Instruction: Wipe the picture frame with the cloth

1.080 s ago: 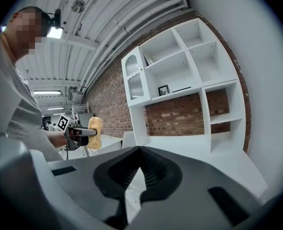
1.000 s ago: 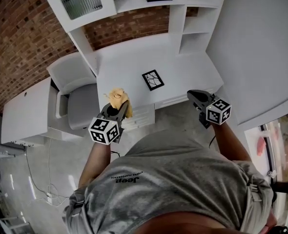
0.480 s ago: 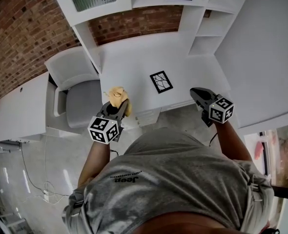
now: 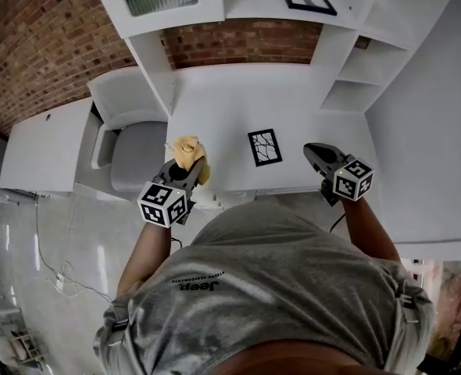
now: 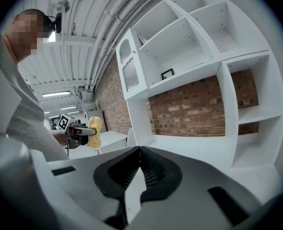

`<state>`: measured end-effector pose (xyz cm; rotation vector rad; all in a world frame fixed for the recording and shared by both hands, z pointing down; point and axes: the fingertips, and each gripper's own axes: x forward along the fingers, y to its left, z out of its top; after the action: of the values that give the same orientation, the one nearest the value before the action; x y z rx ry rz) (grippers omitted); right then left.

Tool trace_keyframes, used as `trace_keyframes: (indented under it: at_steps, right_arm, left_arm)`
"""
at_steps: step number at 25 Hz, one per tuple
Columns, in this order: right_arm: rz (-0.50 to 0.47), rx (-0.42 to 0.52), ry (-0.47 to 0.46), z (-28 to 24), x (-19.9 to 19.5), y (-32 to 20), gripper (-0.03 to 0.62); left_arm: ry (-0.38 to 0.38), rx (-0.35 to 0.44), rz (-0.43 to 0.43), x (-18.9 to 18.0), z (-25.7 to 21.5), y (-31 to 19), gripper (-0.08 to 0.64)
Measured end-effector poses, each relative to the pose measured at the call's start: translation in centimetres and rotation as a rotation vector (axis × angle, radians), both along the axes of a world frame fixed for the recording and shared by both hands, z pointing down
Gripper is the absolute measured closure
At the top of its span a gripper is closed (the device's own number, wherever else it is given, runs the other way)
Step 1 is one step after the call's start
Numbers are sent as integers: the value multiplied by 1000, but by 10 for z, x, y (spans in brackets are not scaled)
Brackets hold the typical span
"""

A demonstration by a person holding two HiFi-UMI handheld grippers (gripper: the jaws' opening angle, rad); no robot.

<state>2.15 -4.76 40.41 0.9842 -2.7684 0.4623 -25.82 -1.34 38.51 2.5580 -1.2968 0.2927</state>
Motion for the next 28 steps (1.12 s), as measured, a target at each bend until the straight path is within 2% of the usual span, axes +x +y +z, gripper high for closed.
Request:
trace_keyframes:
  at_steps: [2, 5, 11, 15, 22, 28]
  right_arm:
    - [-57, 6, -1, 3, 10, -21, 577]
    - [-141, 7, 10, 4, 30, -46, 577]
    - [-253, -6, 1, 14, 70, -78, 577]
    - [-297, -2, 19, 30, 81, -87, 576]
    - [-297, -33, 60, 66, 66, -86, 575]
    - [-271, -65, 210, 109, 20, -80, 575]
  left_arm:
    - [-4, -1, -57, 13, 1, -10, 479]
    - [30, -16, -123, 46, -2, -24, 479]
    - [16, -56, -170, 117, -2, -48, 479]
    - [-22, -86, -168, 145, 1, -56, 479]
    - [-59, -138, -124, 139, 23, -75, 479]
    - [-57, -160, -6, 109, 47, -99, 479]
